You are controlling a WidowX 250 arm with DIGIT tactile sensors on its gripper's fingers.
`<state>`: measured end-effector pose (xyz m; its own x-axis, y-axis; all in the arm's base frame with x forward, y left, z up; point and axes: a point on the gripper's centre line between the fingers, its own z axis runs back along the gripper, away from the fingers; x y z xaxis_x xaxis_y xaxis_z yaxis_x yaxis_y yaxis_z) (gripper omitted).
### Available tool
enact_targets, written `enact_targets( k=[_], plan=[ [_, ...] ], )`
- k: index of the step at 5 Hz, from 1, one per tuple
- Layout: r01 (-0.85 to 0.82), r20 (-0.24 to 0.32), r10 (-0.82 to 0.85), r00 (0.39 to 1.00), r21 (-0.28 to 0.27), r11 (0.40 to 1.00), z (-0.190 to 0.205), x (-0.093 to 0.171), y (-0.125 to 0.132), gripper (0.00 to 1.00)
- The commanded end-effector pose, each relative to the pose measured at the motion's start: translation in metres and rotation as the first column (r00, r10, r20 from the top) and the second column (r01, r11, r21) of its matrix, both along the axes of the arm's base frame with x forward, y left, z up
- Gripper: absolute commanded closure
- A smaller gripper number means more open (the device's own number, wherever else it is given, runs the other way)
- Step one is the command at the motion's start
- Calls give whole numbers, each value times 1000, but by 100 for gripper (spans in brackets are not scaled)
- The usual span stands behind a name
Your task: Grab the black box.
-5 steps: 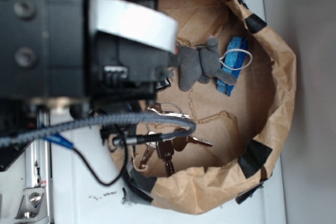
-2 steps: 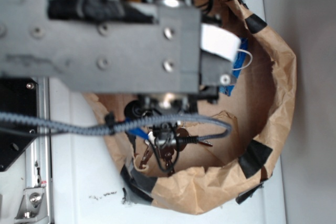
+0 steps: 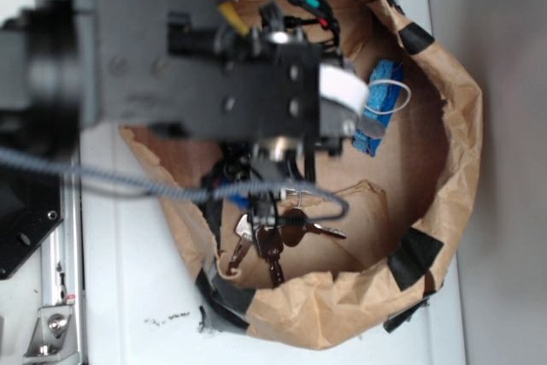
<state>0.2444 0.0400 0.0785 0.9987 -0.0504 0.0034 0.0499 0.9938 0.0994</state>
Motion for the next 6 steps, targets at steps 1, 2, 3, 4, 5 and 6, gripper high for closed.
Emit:
enact_targets(
  k=[1,2,3,4,5,6],
  plan=[
    [13,-12,-14,1000,-82,997,-6,-5,20,0],
    [19,5,-18,1000,-100,995,0,-4,20,0],
    [29,3,-29,1000,-95,995,1,-5,20,0],
    [49,5,-49,999,-73,996,-7,-5,22,0],
    [62,4,-62,998,-84,995,-16,-2,23,0],
    [98,39,-96,995,-57,994,-35,-13,20,0]
  ],
)
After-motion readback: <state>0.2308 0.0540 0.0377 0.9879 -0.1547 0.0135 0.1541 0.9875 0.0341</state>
